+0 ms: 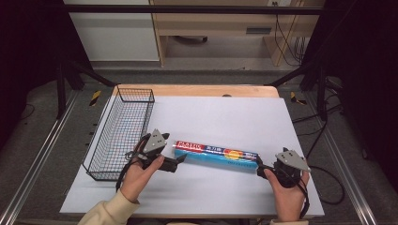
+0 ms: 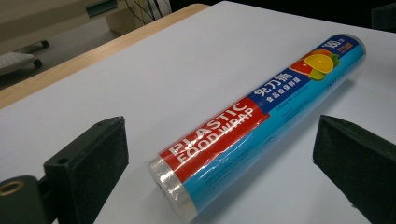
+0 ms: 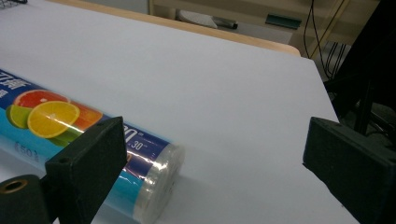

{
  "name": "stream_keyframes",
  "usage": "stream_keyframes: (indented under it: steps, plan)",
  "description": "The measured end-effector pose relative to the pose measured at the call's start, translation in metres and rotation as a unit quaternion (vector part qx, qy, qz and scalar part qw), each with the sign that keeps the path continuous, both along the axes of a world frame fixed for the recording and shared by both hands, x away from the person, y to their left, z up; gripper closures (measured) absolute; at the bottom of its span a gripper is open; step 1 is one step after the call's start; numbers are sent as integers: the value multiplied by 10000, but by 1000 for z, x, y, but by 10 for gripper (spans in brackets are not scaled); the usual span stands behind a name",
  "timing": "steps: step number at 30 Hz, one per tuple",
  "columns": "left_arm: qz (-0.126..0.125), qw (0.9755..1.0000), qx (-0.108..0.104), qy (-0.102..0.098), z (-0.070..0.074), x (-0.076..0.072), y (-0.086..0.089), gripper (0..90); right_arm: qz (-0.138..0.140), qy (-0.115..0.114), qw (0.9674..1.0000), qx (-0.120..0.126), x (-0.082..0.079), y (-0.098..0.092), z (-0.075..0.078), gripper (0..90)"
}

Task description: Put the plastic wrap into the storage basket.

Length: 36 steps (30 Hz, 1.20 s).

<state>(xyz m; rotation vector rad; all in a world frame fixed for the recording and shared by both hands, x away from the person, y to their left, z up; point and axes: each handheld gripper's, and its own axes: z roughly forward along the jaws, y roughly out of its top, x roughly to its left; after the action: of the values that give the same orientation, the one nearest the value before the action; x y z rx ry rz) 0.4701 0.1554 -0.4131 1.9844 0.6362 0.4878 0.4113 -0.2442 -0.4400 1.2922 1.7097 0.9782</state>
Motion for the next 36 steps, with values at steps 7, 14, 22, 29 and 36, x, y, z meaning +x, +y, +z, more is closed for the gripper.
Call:
stream_keyframes:
  steps: [7, 14, 22, 29, 36]
  plan:
    - [-249, 9997, -49, 56, 8, 0, -1, 35, 365, 192, 9984, -389, 2, 1, 9, 64]
    - [-345, 9994, 60, 43, 12, 2, 0, 33, 1217, 700, 9858, -926, 14, 2, 25, 45]
    - [-446, 9988, 215, 61, 18, 19, -3, 34, 2345, 1171, 9521, -1575, 33, 15, 40, 82]
    - [-604, 9979, 188, 103, 19, 32, -17, 35, 2911, 1368, 9309, -1731, 51, 27, 44, 81]
    - [-611, 9978, 252, 55, 20, 17, -5, 35, 3289, 1545, 9099, -2001, 68, 42, 45, 86]
